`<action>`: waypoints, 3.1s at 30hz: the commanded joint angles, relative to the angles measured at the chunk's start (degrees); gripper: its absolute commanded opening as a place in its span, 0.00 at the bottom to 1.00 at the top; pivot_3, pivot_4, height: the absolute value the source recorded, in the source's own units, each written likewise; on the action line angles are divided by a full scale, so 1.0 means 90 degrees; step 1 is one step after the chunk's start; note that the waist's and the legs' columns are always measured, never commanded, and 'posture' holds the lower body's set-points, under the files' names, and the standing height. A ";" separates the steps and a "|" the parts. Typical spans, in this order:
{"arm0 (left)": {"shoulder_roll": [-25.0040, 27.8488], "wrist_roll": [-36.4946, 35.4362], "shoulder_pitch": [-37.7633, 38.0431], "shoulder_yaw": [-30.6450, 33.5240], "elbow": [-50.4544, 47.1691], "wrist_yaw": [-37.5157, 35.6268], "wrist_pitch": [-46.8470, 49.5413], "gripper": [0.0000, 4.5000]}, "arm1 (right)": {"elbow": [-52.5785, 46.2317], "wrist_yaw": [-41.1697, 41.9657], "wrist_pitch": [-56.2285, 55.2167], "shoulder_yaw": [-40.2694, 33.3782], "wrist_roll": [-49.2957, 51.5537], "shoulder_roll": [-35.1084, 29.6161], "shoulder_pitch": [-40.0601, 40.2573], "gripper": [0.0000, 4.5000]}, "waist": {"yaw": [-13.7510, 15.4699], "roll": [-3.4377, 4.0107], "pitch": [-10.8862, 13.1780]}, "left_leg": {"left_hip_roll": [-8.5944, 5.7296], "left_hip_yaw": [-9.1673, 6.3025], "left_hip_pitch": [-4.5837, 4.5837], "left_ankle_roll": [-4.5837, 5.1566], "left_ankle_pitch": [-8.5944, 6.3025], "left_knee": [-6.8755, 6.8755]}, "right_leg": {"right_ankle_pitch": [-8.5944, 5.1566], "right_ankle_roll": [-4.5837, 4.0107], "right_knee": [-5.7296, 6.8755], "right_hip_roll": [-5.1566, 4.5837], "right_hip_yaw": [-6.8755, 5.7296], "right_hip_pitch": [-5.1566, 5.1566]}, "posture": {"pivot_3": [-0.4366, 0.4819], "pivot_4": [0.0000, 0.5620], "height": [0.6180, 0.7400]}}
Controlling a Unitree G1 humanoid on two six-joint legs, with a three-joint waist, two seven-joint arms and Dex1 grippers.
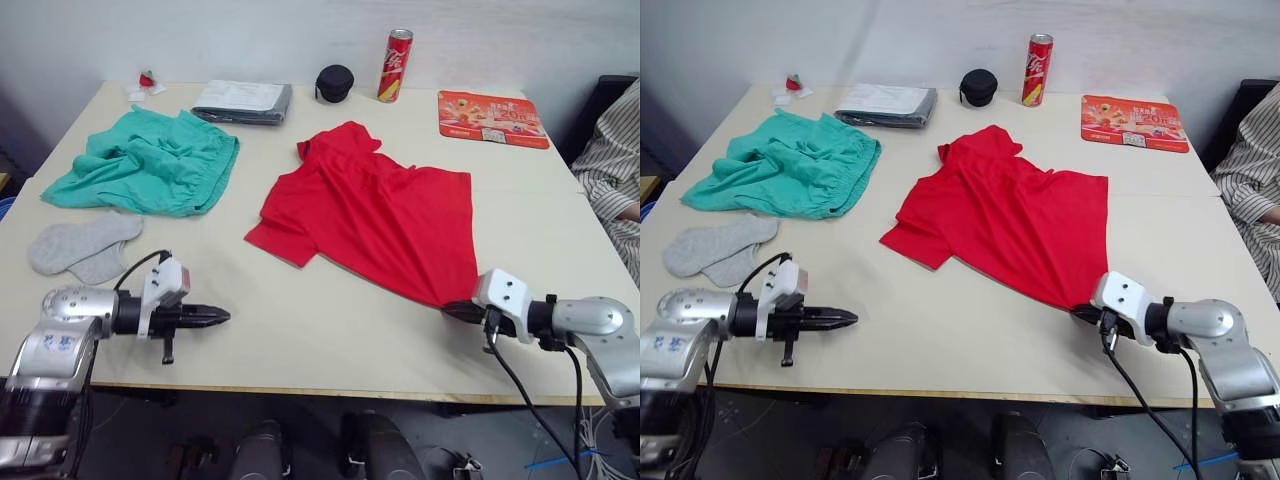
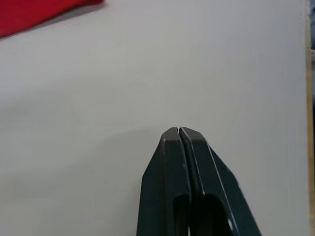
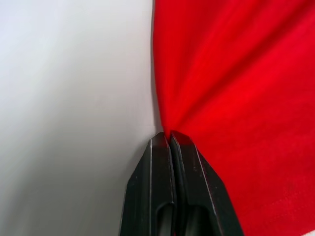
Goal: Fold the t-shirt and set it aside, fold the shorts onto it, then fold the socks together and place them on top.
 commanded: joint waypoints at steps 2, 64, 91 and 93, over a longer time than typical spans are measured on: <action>-0.0210 0.0191 -0.0048 0.0293 -0.0071 0.0831 -0.0823 0.09 | -0.0070 0.0024 -0.0259 -0.0238 0.0051 -0.0082 0.0318 0.00 | 0.0065 0.0000 0.0000 | 0.0000 0.0001 0.0004 0.0001 0.0000 0.0000 | 0.0001 -0.0001 0.0001 0.0001 0.0001 0.0003 | 0.48 0.27 1.00; 0.0115 -0.0085 0.1820 0.0332 -0.3300 0.2055 0.2496 0.00 | -0.1634 -0.0155 -0.0413 -0.2062 0.0604 0.0020 0.3433 0.00 | 0.0084 -0.0007 0.0000 | 0.0006 0.0000 0.0075 0.0002 -0.0019 -0.0020 | -0.0007 -0.0001 -0.0024 0.0012 0.0008 0.0074 | 0.48 0.27 1.00; 0.1579 -0.1303 0.0937 0.0263 -0.1651 -0.0314 0.1307 0.00 | -0.1581 0.1063 -0.0026 -0.2636 0.1562 -0.0243 0.4758 0.00 | 0.0075 0.0002 -0.0001 | 0.0006 -0.0002 0.0109 0.0014 -0.0040 -0.0088 | -0.0042 -0.0053 -0.0045 0.0014 -0.0005 0.0081 | 0.48 0.27 1.00; 0.1774 -0.1338 0.0575 -0.0021 -0.1375 -0.0563 0.1499 0.00 | -0.1475 0.1227 0.0175 -0.2629 0.1680 -0.0413 0.4580 0.00 | 0.0083 0.0001 0.0000 | 0.0007 -0.0003 0.0107 0.0015 -0.0040 -0.0088 | -0.0041 -0.0052 -0.0046 0.0015 -0.0008 0.0079 | 0.48 0.27 1.00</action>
